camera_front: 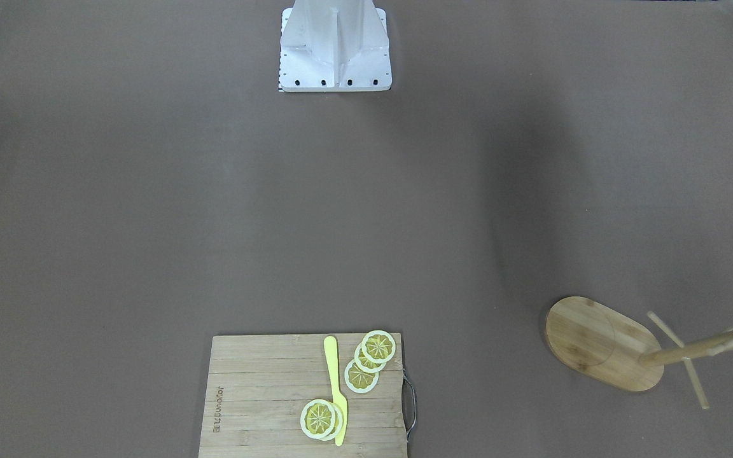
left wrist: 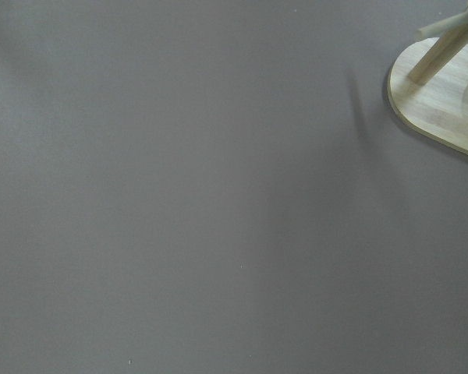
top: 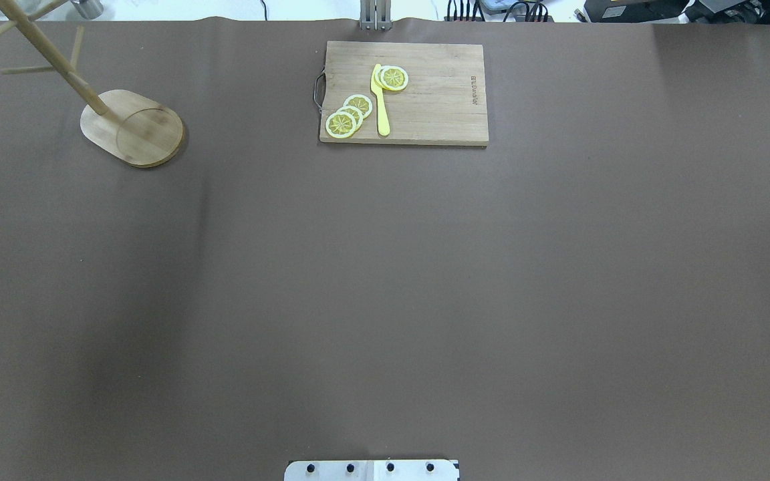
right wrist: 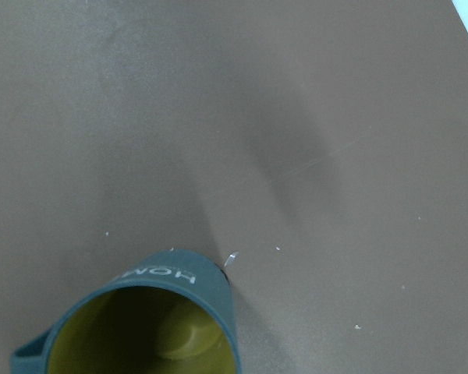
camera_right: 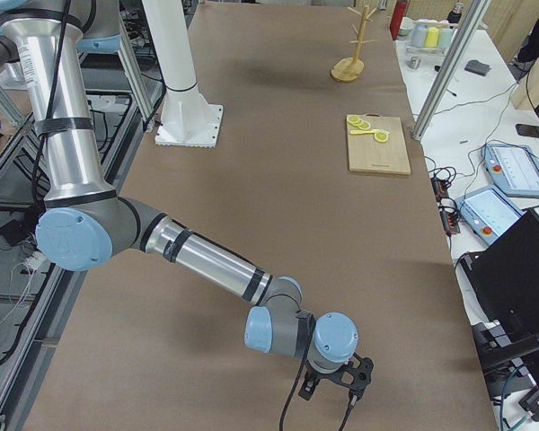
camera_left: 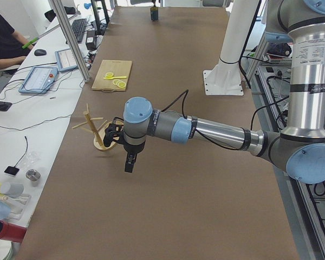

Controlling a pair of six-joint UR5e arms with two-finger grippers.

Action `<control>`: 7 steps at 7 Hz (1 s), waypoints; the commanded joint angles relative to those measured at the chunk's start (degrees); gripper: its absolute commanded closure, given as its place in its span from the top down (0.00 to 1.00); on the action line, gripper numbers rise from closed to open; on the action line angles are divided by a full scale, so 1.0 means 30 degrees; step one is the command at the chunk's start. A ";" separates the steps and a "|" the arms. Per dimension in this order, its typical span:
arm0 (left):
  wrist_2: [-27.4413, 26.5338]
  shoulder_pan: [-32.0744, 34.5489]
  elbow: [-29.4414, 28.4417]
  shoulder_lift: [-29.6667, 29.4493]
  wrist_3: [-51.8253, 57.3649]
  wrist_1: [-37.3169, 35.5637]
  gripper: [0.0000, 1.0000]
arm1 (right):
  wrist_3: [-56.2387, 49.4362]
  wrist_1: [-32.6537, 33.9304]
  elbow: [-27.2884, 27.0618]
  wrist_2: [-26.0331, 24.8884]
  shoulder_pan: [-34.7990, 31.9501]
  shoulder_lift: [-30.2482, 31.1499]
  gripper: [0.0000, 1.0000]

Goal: Hang cup on storage rack

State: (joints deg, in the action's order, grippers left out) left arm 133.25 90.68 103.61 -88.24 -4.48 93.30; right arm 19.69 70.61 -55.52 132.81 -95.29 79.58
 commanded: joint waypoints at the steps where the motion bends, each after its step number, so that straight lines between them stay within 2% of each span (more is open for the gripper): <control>1: -0.0003 0.0008 -0.0026 -0.0030 -0.0029 0.0012 0.99 | -0.0001 -0.0011 0.0107 -0.0001 0.0501 -0.0159 1.00; 3: -0.0003 0.0009 -0.0055 -0.0030 -0.0030 0.0012 0.99 | -0.0001 -0.0185 0.0253 -0.0001 0.0708 -0.0189 0.99; 5: -0.0003 0.0009 -0.0055 -0.0030 -0.0029 0.0012 0.99 | -0.0001 -0.1645 0.1361 -0.0030 0.0767 -0.0189 0.98; 7: -0.0003 0.0009 -0.0055 -0.0030 -0.0030 0.0012 0.99 | -0.0001 -0.1681 0.1367 -0.0001 0.0767 -0.0189 0.99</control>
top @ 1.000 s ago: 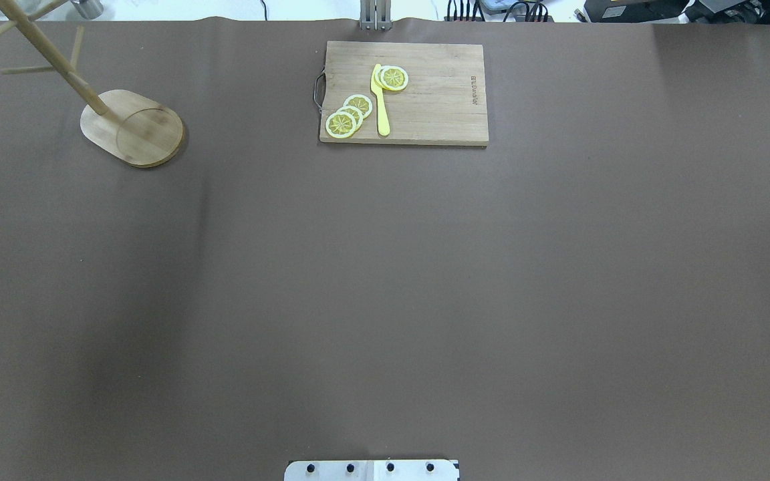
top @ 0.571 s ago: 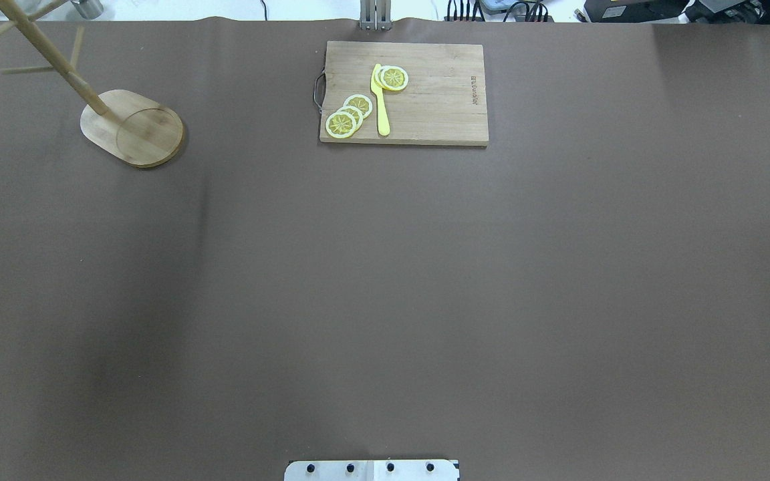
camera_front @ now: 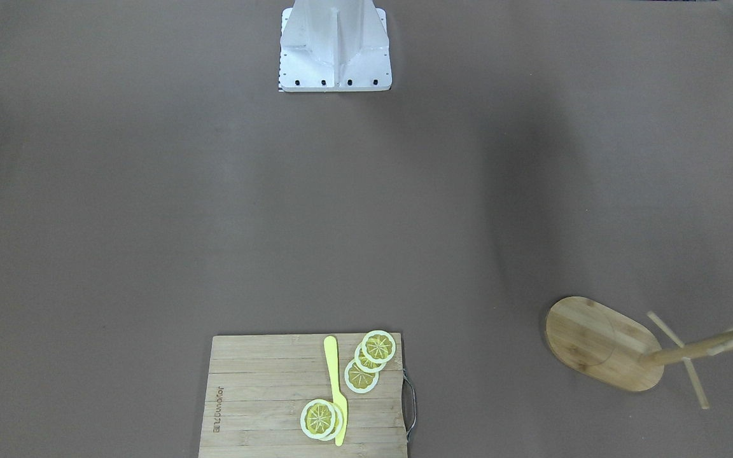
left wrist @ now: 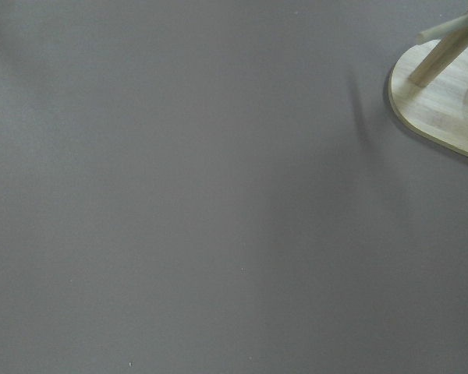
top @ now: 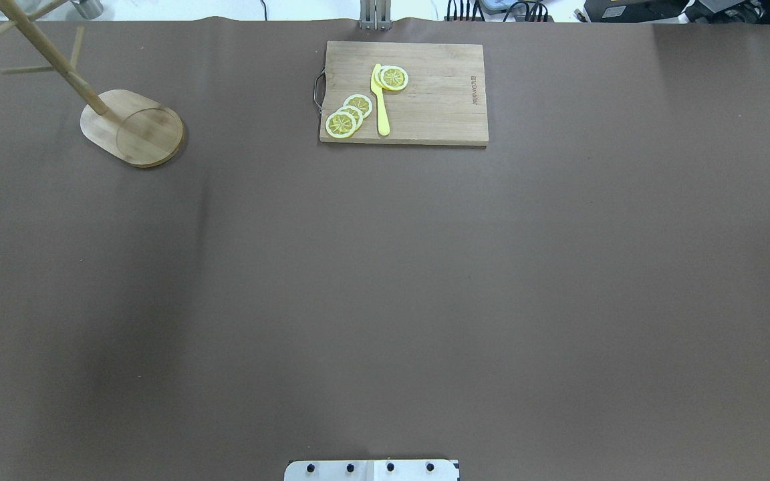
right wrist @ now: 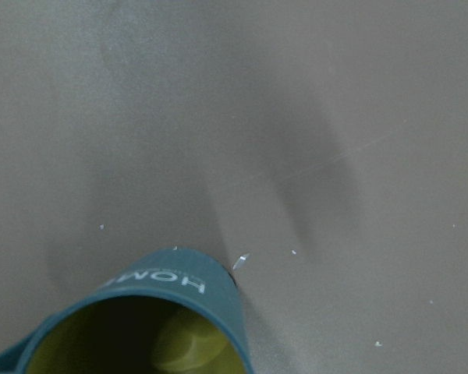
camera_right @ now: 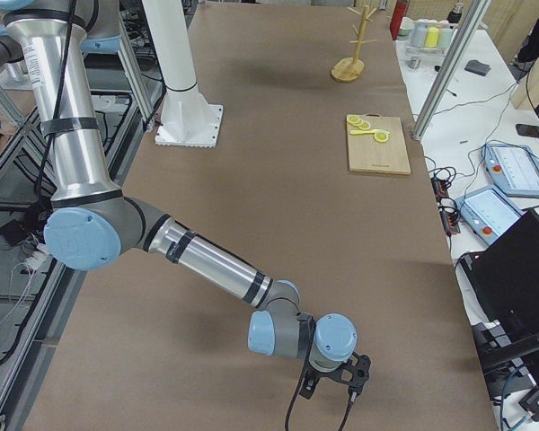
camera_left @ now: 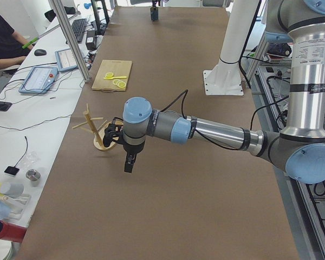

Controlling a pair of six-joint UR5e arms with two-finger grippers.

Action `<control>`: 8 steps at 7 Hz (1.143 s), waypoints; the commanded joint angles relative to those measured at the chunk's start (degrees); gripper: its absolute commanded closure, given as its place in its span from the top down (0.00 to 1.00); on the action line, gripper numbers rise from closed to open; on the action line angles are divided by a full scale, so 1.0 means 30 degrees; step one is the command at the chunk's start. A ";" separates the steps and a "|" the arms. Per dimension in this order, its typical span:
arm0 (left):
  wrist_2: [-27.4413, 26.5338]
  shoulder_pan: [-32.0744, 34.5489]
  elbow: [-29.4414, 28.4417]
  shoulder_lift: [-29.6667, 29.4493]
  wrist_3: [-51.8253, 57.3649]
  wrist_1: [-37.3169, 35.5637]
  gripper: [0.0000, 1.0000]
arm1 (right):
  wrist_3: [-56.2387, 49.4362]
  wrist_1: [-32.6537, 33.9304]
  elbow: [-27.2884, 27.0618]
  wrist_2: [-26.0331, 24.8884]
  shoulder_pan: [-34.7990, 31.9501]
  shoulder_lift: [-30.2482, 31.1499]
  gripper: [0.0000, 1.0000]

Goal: Hang cup on storage rack

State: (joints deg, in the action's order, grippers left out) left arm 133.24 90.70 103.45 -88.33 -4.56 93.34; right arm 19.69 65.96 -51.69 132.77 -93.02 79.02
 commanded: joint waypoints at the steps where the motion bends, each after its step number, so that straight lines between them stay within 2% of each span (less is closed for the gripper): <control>1: 0.0000 -0.0029 0.0000 0.0000 -0.0003 0.0000 0.99 | 0.0029 -0.0132 0.0093 0.0039 0.0011 -0.0001 0.77; 2: 0.0000 -0.0001 -0.0029 0.0000 -0.0003 0.0000 0.99 | 0.0000 -0.0132 0.0035 0.0010 0.0011 -0.0001 0.24; 3: -0.0029 -0.0029 -0.0058 -0.0029 -0.0003 0.0000 0.99 | 0.0000 -0.0132 -0.0053 -0.0048 0.0040 0.0028 0.00; 5: -0.0029 -0.0030 -0.0088 -0.0058 -0.0003 0.0000 0.99 | -0.0117 -0.0016 -0.0955 0.0299 0.0011 -0.0059 0.00; 6: -0.0058 -0.0030 -0.0117 -0.0058 -0.0003 0.0000 0.99 | -0.0233 0.0246 -0.1397 0.2594 -0.1439 -0.0292 0.00; 7: -0.0058 -0.0030 -0.0262 -0.0058 -0.0003 0.0029 0.99 | -0.0351 0.0335 -0.1692 0.3052 -0.2585 -0.0903 0.00; 8: -0.0029 -0.0001 -0.0351 -0.0058 0.0026 0.0058 0.99 | -0.0352 0.0365 -0.2797 0.3086 -0.2886 -0.1547 0.00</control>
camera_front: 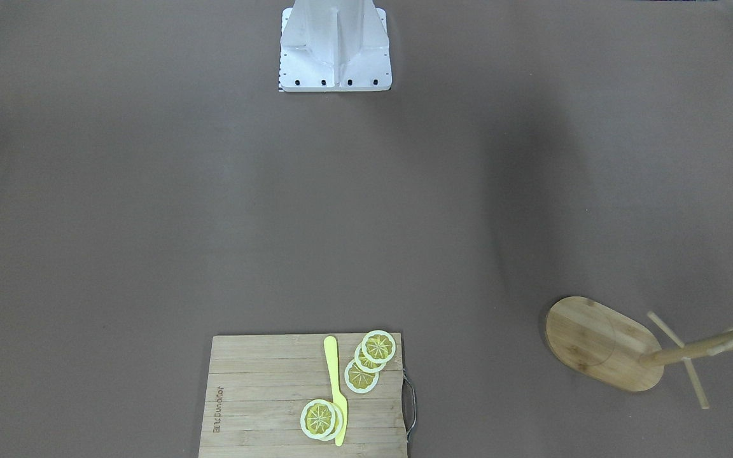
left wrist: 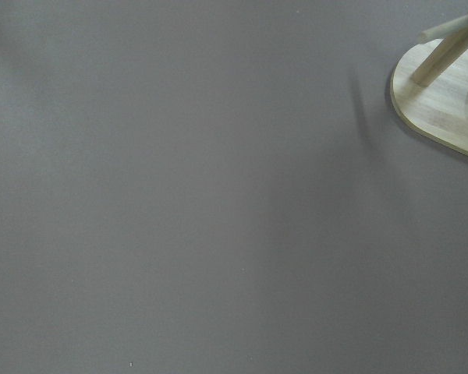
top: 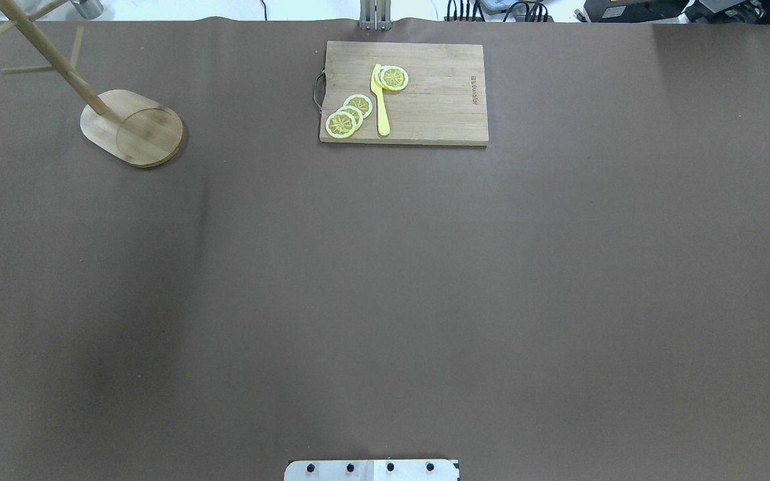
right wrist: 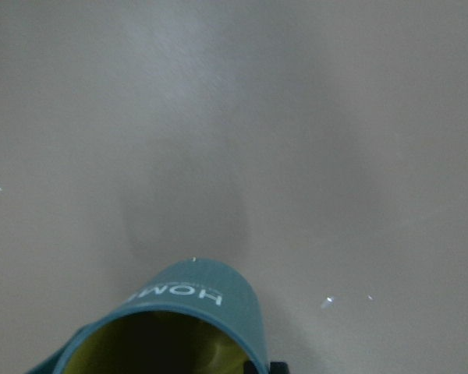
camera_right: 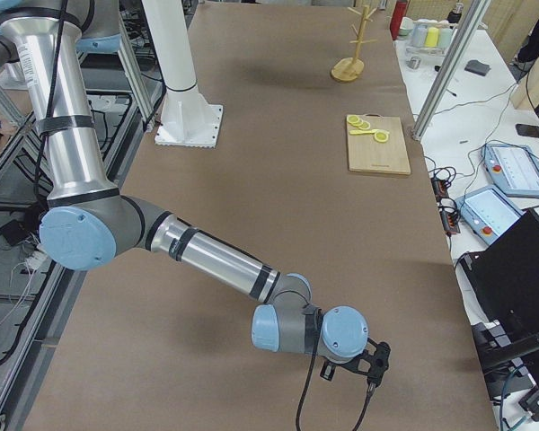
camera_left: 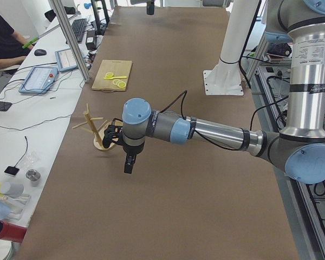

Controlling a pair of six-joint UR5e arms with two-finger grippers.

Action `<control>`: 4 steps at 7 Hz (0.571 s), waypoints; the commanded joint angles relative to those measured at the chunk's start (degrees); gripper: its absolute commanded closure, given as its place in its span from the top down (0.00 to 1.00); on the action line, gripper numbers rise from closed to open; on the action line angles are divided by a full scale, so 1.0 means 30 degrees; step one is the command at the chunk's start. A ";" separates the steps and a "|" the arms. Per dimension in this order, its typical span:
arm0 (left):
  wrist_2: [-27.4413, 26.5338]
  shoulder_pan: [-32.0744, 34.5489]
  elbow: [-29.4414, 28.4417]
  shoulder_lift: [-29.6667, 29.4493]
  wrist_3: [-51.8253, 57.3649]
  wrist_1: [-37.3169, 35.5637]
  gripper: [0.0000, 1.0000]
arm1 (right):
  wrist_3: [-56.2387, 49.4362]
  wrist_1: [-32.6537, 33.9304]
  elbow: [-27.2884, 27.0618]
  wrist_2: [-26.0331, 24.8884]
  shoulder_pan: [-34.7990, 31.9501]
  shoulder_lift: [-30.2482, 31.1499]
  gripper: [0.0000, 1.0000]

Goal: Hang cup on storage rack

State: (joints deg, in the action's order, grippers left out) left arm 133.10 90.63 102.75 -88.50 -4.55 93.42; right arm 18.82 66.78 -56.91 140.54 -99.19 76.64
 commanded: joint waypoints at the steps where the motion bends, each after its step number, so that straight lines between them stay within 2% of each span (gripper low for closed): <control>1: 0.0019 0.0025 -0.0092 0.0027 -0.0005 0.0033 0.99 | -0.0061 0.0124 -0.2228 0.0614 -0.0834 -0.1776 0.00; 3: 0.0136 -0.0004 -0.0324 -0.0001 -0.0005 0.0033 0.99 | -0.0032 0.0560 -0.5764 0.1054 0.2575 -0.2430 0.00; 4: 0.0136 -0.0004 -0.0471 -0.0002 -0.0005 0.0033 0.99 | 0.0026 0.1985 -0.8162 0.0735 0.4478 -0.3301 0.00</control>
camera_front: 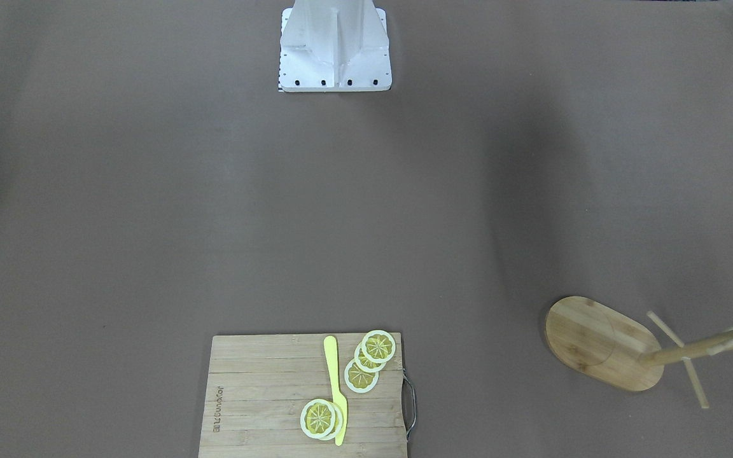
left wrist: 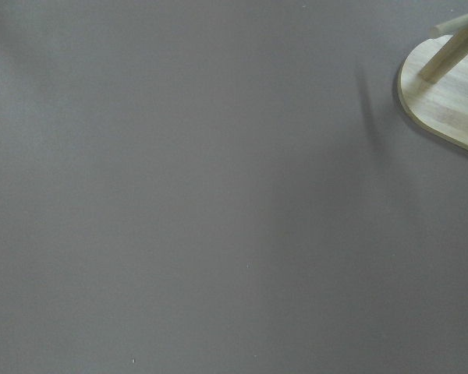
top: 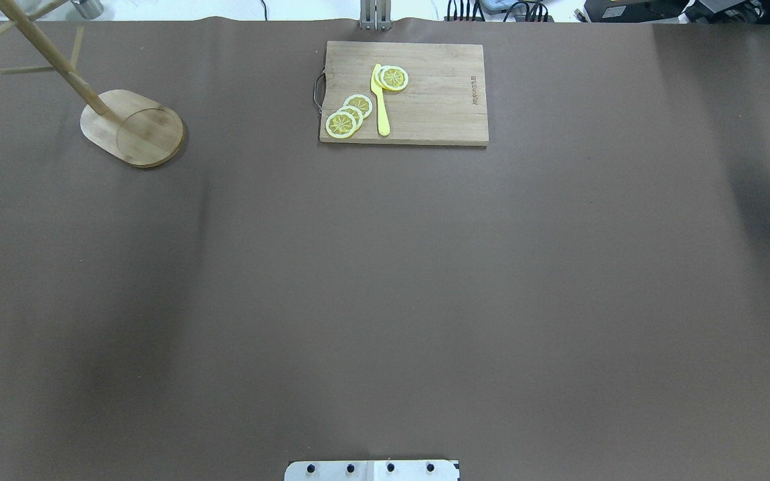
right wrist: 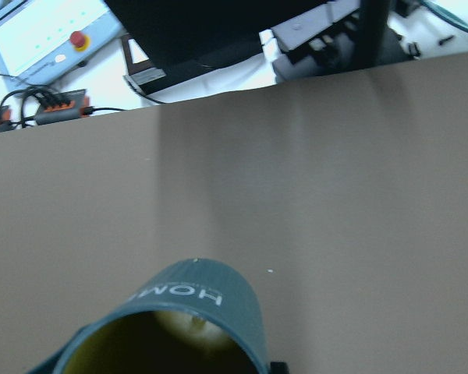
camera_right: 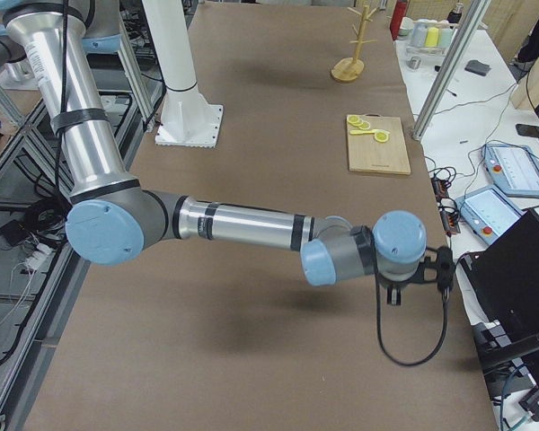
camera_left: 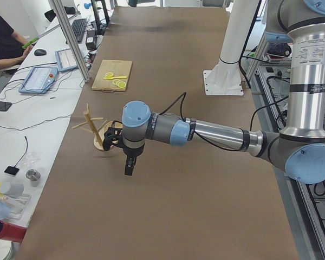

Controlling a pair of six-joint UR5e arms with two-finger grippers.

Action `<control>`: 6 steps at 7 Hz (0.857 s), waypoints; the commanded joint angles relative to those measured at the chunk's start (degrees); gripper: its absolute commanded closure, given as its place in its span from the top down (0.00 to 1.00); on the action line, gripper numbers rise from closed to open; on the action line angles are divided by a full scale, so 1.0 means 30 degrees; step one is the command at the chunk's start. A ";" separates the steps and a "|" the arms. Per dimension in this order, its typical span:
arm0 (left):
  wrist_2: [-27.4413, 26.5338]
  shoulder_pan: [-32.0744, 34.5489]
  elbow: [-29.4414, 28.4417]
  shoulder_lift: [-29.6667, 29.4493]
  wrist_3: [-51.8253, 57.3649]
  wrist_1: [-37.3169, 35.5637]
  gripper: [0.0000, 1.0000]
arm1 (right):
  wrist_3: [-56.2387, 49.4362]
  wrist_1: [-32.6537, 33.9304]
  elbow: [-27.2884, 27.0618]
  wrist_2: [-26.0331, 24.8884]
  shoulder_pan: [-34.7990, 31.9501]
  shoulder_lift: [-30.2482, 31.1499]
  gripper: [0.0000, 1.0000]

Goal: Hang cup on storage rack
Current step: 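Lower the blue-green mug onto the table near the cutting board with the right gripper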

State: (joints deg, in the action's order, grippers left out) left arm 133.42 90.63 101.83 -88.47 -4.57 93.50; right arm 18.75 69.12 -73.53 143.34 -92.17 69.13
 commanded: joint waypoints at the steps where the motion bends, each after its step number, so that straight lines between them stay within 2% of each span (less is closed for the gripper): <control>1: 0.0057 -0.0004 -0.0426 -0.0011 0.0028 0.0006 0.99 | 0.0165 0.3133 -0.5431 -0.1218 0.4739 -0.1415 0.00; 2: 0.0057 -0.0004 -0.0603 -0.0069 0.0057 0.0035 0.99 | 0.0253 0.5502 -0.7780 -0.2969 0.7723 -0.2466 0.00; 3: 0.0057 -0.0004 -0.0575 -0.0099 0.0058 0.0036 0.99 | 0.1559 0.7034 -0.8499 -0.3885 1.0247 -0.4129 0.00; 5: 0.0057 -0.0033 -0.1040 -0.0420 0.0087 0.0035 0.99 | 0.2419 0.7341 -0.7515 -0.6195 1.4037 -0.6537 0.00; 6: 0.0057 -0.0033 -0.1102 -0.0450 0.0087 0.0036 0.99 | 0.3147 0.7255 -0.7221 -0.7224 1.5154 -0.6635 0.00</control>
State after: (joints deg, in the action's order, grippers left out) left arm 133.59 90.54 99.07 -89.53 -4.34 93.58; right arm 25.87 90.64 -96.32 125.84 -51.89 51.22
